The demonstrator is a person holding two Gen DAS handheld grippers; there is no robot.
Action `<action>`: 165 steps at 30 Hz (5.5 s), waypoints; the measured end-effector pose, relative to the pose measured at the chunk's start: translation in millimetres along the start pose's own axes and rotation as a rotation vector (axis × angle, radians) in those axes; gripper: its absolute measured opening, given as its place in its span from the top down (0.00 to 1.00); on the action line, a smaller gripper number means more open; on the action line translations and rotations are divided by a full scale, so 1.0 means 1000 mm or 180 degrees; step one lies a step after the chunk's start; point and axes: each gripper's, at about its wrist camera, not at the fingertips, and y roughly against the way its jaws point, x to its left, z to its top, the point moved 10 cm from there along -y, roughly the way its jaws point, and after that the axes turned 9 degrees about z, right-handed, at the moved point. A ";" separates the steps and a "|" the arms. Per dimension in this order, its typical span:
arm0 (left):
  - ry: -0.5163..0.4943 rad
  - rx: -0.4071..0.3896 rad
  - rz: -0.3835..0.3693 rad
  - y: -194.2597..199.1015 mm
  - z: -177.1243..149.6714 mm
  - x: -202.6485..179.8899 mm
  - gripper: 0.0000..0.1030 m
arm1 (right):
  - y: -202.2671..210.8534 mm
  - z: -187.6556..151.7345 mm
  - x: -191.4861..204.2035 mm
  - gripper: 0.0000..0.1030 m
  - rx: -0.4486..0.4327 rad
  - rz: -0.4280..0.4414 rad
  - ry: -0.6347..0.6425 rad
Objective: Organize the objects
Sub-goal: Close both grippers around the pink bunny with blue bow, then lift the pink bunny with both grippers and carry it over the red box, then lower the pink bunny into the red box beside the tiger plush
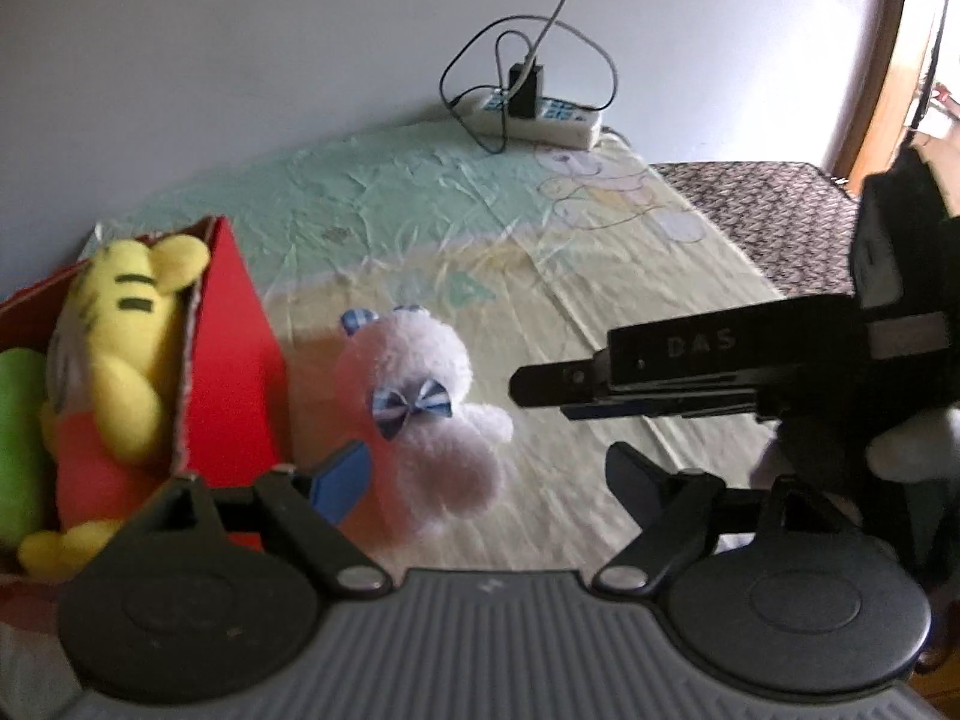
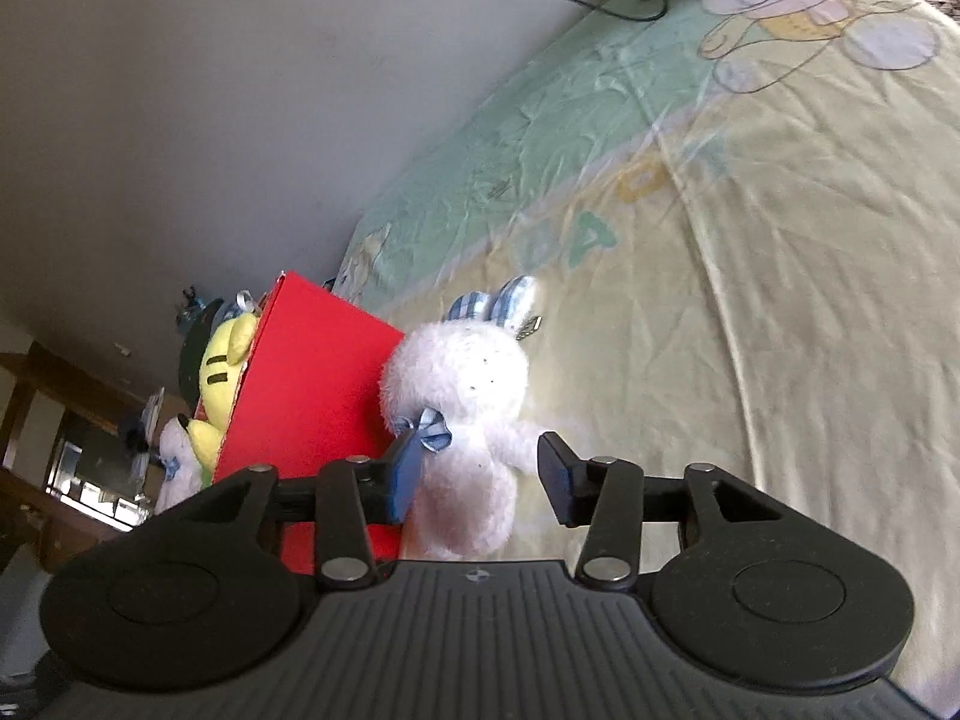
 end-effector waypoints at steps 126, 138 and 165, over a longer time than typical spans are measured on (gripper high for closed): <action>0.0108 0.0673 -0.0293 0.145 -0.120 0.082 0.34 | -0.032 -0.166 0.216 0.65 0.1180 0.0871 0.0405; 0.0250 0.0401 -0.0176 0.174 -0.108 0.181 0.34 | -0.083 -0.155 0.282 0.66 0.1067 0.1210 0.0602; 0.0376 -0.0233 -0.0422 0.100 0.002 0.207 0.34 | -0.120 -0.061 0.246 0.67 0.0183 0.0516 0.1037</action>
